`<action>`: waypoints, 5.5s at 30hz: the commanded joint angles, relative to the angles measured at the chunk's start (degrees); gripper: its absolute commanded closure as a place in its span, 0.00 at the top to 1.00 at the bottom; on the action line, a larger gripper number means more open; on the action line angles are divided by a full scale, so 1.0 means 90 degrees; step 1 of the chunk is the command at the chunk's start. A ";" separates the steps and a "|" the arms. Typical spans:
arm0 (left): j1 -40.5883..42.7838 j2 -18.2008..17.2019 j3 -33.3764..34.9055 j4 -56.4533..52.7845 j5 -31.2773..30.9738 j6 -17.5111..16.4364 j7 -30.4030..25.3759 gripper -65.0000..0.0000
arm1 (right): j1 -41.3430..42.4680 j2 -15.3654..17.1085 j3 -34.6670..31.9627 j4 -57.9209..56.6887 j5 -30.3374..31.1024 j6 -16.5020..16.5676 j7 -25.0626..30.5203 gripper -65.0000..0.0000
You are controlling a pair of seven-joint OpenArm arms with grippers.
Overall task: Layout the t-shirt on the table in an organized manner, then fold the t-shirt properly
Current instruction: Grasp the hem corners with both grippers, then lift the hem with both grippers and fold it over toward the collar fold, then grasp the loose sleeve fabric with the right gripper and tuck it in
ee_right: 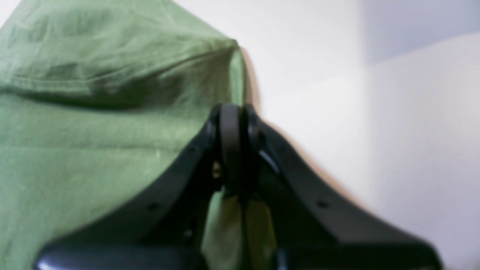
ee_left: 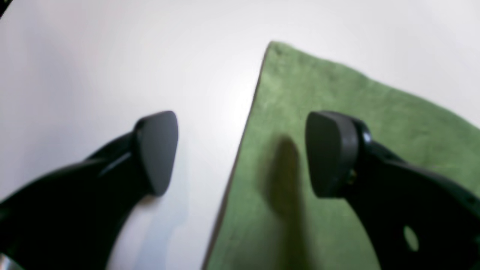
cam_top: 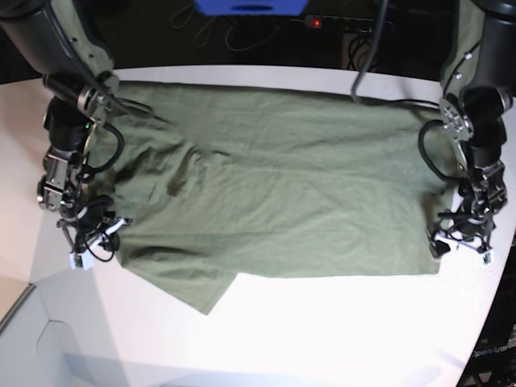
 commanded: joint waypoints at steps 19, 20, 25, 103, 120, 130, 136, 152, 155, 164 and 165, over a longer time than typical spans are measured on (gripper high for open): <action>-0.0053 0.0078 0.0995 -0.0132 -0.0117 -0.0015 -0.0138 0.35 | 0.0076 0.0060 -0.0007 0.0047 -0.0114 -0.0011 -0.0189 0.01; -0.0053 0.0078 0.1014 -0.0132 -0.0117 0.0015 -0.0138 0.24 | 0.0086 0.0050 -0.0007 0.0047 -0.0114 -0.0011 -0.0189 0.01; -0.0072 0.0078 0.1014 -0.0132 -0.0117 0.0024 -0.0138 0.02 | 0.0096 0.0040 -0.0007 0.0047 -0.0114 -0.0011 -0.0189 0.01; 0.4392 0.0293 -0.0158 0.6745 -0.3477 -0.0034 0.2119 0.01 | -0.4778 -0.0546 0.0305 0.6933 0.3558 0.0521 -0.1068 0.00; 0.4783 0.0313 -0.0549 0.6686 -0.3487 -0.0044 0.2168 0.01 | -0.5062 -0.0693 0.0305 0.6826 0.3558 0.0521 -0.1068 0.00; 0.4939 0.0322 -0.0539 0.6667 -0.3477 -0.0044 0.2177 0.01 | -0.5140 -0.0712 0.0305 0.6308 0.3539 0.0521 -0.1068 0.00; 0.5017 0.0342 -0.0539 0.6579 -0.3467 -0.0044 0.2177 0.01 | -0.5140 -0.0683 0.0286 0.5937 0.3519 0.0521 -0.1068 0.00; 0.4978 0.0488 -0.0539 0.6130 -0.3467 -0.0044 0.2177 0.02 | -0.5159 -0.0683 0.0462 0.6064 0.3539 0.0521 -0.1068 0.41; 0.4968 0.0488 -0.0539 0.6130 -0.3467 -0.0044 0.2177 0.02 | -0.5218 -0.0732 0.0940 0.6513 0.3568 0.0521 -0.1068 0.44; 0.4998 0.0498 -0.0539 0.6130 -0.3428 -0.0767 0.2177 0.16 | -0.4544 -0.0624 0.0423 0.6962 0.3529 0.0521 -0.1811 0.44; 0.4998 0.0498 -0.0539 0.6130 -0.3428 -0.0835 0.2177 0.18 | -0.4329 -0.0585 0.0286 0.6962 0.3529 0.0521 -0.2152 0.44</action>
